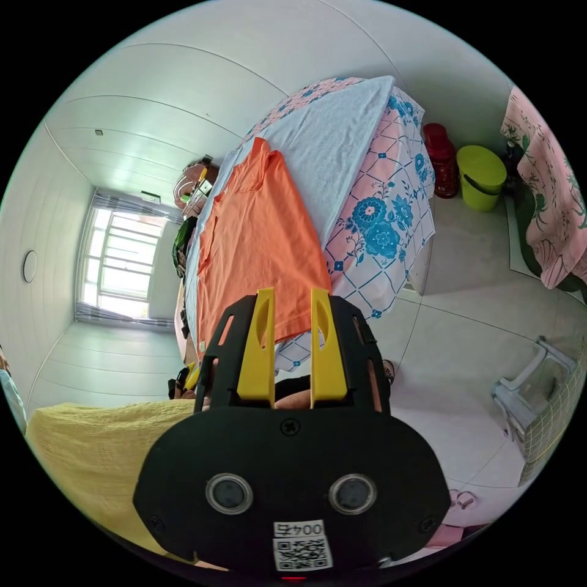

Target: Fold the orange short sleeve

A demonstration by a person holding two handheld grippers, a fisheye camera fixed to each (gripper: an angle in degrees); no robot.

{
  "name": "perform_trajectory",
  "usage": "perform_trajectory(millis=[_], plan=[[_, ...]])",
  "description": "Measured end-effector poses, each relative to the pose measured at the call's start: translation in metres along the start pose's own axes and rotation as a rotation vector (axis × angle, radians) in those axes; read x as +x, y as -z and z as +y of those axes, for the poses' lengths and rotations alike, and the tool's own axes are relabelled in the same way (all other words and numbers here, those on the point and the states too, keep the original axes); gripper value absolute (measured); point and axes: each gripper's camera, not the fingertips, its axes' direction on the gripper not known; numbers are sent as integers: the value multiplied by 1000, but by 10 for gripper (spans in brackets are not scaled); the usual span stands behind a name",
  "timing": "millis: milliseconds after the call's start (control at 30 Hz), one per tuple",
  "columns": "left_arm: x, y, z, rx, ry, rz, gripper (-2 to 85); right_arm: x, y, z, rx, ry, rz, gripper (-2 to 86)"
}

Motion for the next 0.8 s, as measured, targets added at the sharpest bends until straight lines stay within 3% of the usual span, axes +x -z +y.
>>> perform_trajectory(millis=[400, 800], plan=[[-1, 8, -3, -39, -16, -25, 75, 11, 18, -15, 40, -32, 26, 92], [2, 8, -10, -44, -17, -7, 75, 44, 13, -34, 9, -107, -103, 87]])
